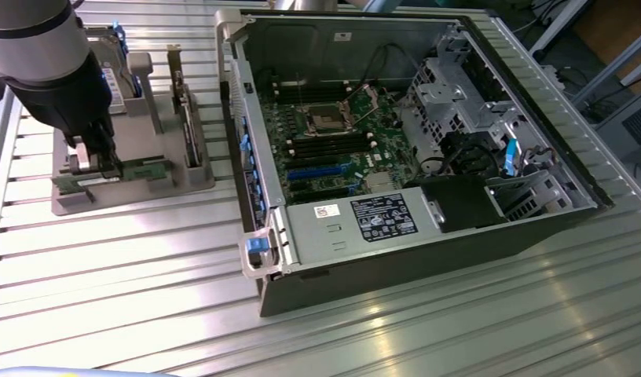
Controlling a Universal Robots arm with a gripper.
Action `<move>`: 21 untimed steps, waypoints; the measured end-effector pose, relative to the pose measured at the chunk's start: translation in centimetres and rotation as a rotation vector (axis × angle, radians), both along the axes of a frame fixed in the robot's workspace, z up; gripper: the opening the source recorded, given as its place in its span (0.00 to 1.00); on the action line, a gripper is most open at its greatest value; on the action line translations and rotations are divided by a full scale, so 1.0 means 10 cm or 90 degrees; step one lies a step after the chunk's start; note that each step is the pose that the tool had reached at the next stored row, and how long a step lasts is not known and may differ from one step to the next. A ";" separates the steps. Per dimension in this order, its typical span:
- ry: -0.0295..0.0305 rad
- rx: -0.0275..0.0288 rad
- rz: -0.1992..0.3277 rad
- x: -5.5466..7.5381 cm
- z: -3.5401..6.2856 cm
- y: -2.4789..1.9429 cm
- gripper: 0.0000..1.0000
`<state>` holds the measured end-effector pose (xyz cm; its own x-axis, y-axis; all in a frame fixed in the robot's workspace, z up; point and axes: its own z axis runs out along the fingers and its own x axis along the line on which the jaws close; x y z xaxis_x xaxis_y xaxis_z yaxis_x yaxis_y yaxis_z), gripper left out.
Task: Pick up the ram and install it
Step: 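Pick up the ram and move it above insertion slot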
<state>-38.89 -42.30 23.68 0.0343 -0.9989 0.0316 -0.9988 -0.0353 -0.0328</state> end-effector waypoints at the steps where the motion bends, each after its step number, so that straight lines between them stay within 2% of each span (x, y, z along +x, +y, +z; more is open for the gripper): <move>1: -0.0001 0.0001 0.000 0.00 0.022 0.000 0.12; 21: 0.0000 0.0000 0.000 0.00 0.183 0.000 0.12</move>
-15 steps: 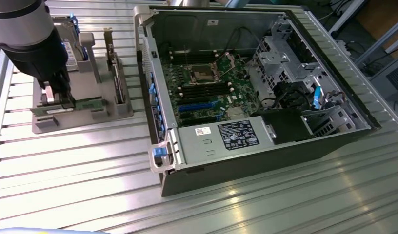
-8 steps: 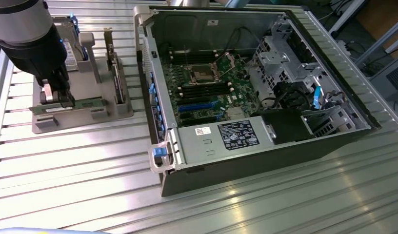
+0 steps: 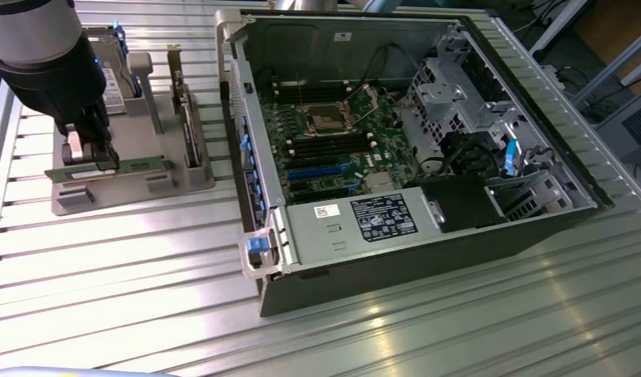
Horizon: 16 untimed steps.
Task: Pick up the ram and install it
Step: 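Pick up the ram and move it above insertion slot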
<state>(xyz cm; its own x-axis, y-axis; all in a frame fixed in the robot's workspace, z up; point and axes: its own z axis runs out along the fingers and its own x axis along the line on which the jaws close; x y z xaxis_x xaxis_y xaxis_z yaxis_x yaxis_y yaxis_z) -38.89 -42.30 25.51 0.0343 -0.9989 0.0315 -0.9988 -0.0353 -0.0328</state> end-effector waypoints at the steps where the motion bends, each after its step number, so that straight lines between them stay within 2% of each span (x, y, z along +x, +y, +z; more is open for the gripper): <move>1: 0.0000 0.0000 0.000 0.00 0.005 0.000 0.12; 16: 0.0000 0.0000 0.000 0.00 0.084 0.000 0.12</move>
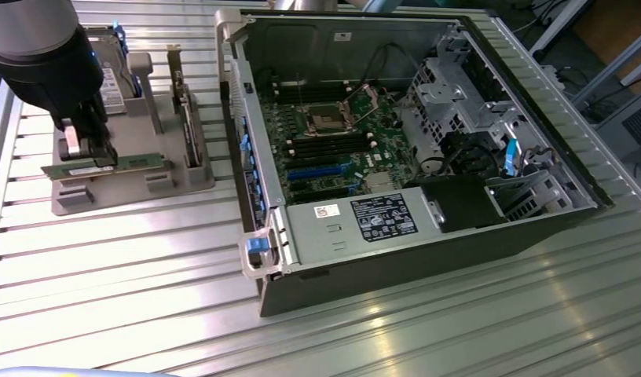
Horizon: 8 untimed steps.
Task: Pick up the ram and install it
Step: 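Pick up the ram and move it above insertion slot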
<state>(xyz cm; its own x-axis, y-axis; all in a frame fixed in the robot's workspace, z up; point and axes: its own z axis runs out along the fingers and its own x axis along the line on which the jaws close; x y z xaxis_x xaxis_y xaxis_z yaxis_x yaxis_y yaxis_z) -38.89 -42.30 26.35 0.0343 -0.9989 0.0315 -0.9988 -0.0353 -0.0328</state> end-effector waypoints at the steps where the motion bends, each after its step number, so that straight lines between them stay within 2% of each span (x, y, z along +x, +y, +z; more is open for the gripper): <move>1: 0.0001 0.0000 0.000 0.00 0.007 0.000 0.12; 8: -0.0001 0.0000 0.000 0.00 0.055 0.000 0.12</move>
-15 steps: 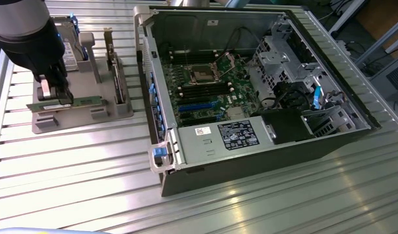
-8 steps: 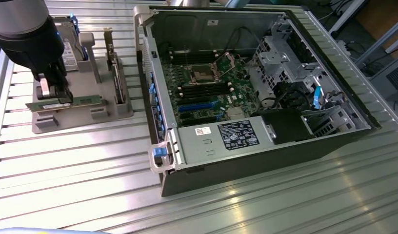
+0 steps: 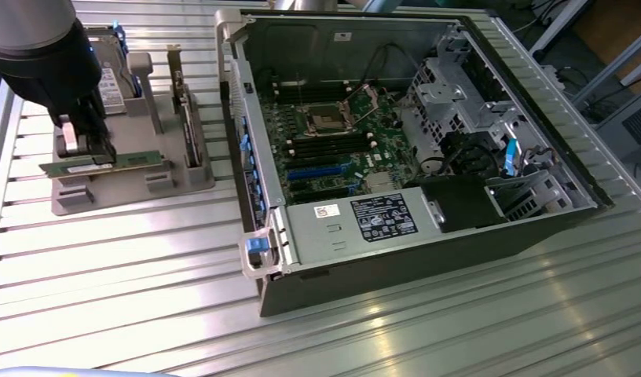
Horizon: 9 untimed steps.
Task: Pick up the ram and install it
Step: 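Pick up the ram and move it above insertion slot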
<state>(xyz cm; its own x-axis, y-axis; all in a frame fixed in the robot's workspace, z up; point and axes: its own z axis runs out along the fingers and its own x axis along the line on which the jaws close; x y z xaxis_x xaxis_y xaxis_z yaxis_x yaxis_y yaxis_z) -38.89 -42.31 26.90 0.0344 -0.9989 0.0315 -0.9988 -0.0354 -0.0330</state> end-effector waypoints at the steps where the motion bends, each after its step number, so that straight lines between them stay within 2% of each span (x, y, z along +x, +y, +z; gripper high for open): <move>1: 0.0000 0.0000 0.000 0.00 0.005 0.000 0.12; 9: 0.0000 0.0000 0.000 0.00 0.068 0.000 0.12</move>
